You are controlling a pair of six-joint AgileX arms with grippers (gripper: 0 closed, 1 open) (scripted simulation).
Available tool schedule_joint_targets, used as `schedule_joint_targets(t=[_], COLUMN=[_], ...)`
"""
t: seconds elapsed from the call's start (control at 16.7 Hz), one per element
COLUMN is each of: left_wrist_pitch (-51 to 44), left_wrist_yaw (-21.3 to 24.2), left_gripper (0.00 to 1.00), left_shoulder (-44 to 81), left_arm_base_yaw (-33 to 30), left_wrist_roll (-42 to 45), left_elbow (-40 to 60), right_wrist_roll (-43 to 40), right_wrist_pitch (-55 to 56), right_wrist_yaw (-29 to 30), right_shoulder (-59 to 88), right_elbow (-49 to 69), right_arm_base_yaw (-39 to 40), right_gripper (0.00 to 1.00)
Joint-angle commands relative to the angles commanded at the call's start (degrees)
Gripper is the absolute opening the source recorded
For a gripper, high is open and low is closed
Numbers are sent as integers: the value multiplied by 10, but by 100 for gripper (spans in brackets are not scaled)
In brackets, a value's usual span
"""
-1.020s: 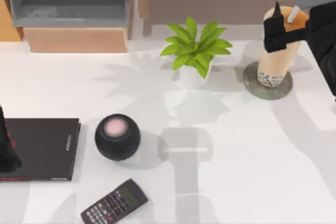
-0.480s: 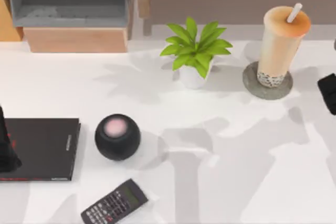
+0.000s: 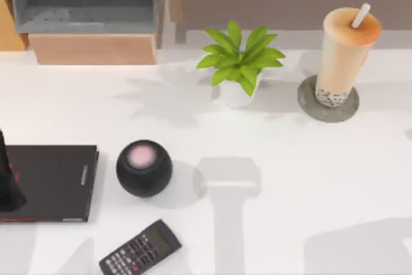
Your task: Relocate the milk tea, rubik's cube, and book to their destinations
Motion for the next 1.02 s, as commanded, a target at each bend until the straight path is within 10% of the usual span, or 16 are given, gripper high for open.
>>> schedule_joint_targets(t=[1.02], left_wrist_pitch=[0], left_wrist_yaw=[0], left_gripper=[100], left_shoulder=[0], left_arm_base_yaw=[0], left_wrist_roll=[0], left_elbow=[0], right_wrist_roll=[-9], right_wrist_pitch=[-117], right_wrist_yaw=[-40], right_shoulder=[-75], right_elbow=[-29], right_arm_base_yaw=[-105], right_gripper=[100])
